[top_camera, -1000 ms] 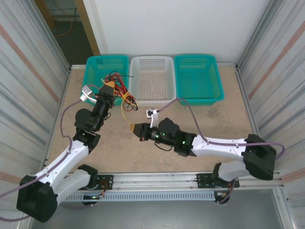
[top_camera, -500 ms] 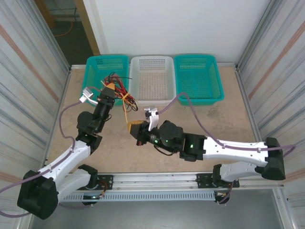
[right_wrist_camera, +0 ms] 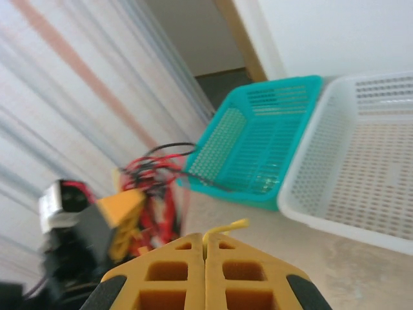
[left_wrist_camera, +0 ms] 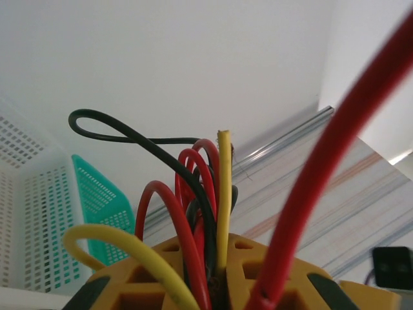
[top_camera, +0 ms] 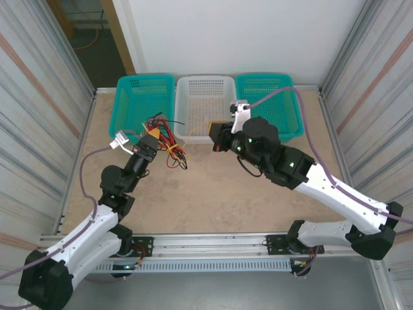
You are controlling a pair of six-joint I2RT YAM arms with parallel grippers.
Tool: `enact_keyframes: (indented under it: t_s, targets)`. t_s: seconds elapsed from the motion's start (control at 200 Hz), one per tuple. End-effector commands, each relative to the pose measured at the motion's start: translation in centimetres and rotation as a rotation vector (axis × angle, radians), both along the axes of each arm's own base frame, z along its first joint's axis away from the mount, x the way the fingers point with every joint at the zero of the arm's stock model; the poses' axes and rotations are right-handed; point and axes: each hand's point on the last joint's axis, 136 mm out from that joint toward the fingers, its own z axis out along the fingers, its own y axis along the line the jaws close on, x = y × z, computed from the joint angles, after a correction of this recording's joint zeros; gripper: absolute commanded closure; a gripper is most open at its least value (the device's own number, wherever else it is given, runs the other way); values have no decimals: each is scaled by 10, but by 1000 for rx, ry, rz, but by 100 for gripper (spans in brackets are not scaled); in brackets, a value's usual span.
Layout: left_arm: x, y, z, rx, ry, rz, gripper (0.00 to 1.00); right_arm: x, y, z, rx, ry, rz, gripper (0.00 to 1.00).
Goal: Untangle the cables
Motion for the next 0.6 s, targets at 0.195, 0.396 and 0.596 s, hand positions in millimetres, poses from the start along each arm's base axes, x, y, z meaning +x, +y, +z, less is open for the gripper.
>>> enact_keyframes:
  t_s: [0.195,0.396,0.596]
  targets:
    - [-33,10,92,-150,-178,-58,100,26,-21,-56,70,186,14,100]
    - [-38,5,131,-266,-238,-144,100,27,-5,-105,149,272,59,100]
    - [-35,9,146,-267,-273,-76,100,-12,35,-109,268,196,147,100]
